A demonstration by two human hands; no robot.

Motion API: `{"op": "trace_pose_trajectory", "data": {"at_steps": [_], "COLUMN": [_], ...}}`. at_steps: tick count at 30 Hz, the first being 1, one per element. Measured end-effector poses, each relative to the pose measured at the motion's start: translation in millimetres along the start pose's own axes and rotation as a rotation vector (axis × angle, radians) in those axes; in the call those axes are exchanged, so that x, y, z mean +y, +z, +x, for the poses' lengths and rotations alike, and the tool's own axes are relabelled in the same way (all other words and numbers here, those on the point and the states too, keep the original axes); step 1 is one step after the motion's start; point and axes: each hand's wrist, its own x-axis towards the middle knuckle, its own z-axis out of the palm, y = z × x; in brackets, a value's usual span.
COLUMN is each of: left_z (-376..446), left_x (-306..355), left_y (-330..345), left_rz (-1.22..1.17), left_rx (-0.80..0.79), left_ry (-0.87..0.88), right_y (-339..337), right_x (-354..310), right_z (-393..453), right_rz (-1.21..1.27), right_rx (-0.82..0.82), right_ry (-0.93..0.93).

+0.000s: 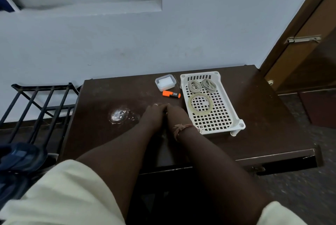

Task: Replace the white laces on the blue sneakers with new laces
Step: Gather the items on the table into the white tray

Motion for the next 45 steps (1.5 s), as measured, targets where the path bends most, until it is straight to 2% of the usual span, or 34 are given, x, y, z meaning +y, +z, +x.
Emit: {"op": "trace_pose_trajectory", "data": {"at_steps": [4, 11, 14, 16, 19, 25, 28, 33, 41, 45], "left_z": [2, -3, -1, 1, 7, 17, 25, 34, 39, 38], "left_x": [-2, -6, -5, 2, 22, 77, 98, 116, 121, 136], "left_y": [4, 11, 11, 7, -1, -1, 9, 18, 21, 19], "left_rz": [-0.097, -0.065, -0.236, -0.344, -0.375, -0.501, -0.537, -0.491, -0.513, -0.564], "left_rx": [0.084, 0.122, 0.177, 0.248, 0.362, 0.396, 0.363, 0.37, 0.355, 0.322], "left_ry": [-0.043, -0.094, -0.157, -0.208, -0.197, -0.122, -0.092, 0.001, -0.015, -0.053], "right_y": [5, 7, -2, -19, -50, -89, -94, -82, -75, -89], "right_x": [-1, -7, -7, -4, 16, 111, 141, 150, 153, 150], "right_z": [4, 0, -6, -9, -7, 3, 7, 11, 11, -2], "right_rz": [0.032, 0.026, 0.142, 0.272, 0.347, 0.279, 0.256, 0.27, 0.28, 0.332], "right_rx": [0.0, 0.056, 0.103, 0.162, 0.322, 0.524, 0.507, 0.452, 0.398, 0.375], "right_ry": [0.029, 0.005, 0.035, 0.05, 0.047, 0.319, 0.366, 0.314, 0.238, 0.12]}}
